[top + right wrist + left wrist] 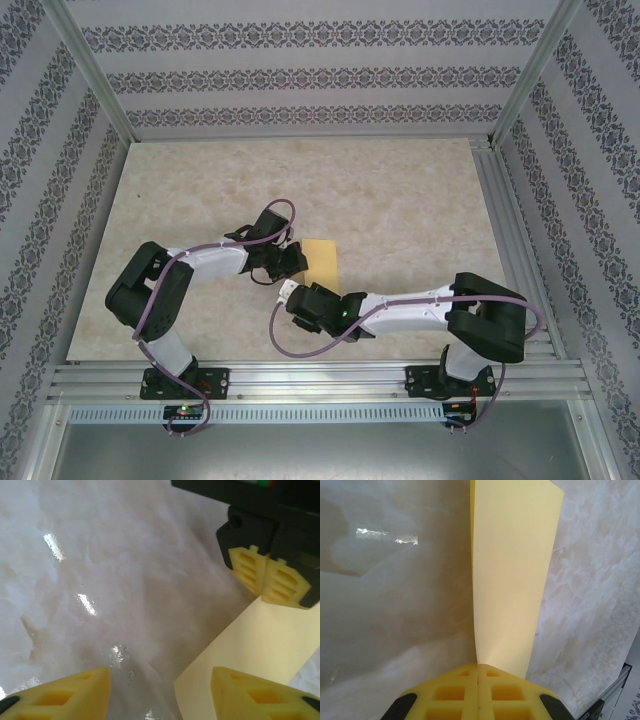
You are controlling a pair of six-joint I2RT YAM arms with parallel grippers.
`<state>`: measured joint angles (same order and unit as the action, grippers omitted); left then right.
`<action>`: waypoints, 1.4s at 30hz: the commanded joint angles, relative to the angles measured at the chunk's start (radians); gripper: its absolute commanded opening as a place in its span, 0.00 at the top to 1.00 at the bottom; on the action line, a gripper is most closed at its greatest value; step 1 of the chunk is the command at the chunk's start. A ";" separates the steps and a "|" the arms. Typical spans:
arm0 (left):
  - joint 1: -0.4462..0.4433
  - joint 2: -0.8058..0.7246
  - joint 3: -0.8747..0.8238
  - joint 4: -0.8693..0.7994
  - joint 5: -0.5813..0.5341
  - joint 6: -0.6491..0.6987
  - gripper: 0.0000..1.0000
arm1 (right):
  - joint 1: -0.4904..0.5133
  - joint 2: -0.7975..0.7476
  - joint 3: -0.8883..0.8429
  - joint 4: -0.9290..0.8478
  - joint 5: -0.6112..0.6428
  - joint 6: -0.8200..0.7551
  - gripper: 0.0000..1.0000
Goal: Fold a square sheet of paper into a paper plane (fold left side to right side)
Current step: Third fold the triangle at the center of the table.
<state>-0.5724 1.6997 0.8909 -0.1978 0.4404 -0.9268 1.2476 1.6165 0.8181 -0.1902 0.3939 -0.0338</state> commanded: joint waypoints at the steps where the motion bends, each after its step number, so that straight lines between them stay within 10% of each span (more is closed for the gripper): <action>1: -0.015 -0.012 0.005 0.018 0.011 -0.012 0.92 | -0.016 0.016 0.023 -0.004 0.011 -0.010 0.51; 10: -0.014 0.000 0.011 0.018 0.018 -0.003 0.92 | -0.036 -0.020 0.022 -0.031 -0.041 -0.021 1.00; 15: -0.012 -0.009 0.021 -0.005 0.016 0.017 0.87 | -0.059 -0.041 0.019 -0.025 -0.100 -0.013 1.00; 25: 0.073 -0.114 0.048 -0.192 -0.010 0.147 0.46 | -0.109 -0.062 0.008 -0.015 -0.221 0.003 1.00; 42: 0.035 0.216 0.363 -0.173 0.135 0.264 0.76 | -0.132 -0.053 -0.003 -0.007 -0.256 0.034 1.00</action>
<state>-0.5140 1.8843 1.2114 -0.3763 0.5358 -0.7074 1.1229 1.5723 0.8185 -0.2146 0.1532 -0.0208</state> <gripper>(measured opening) 0.249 0.042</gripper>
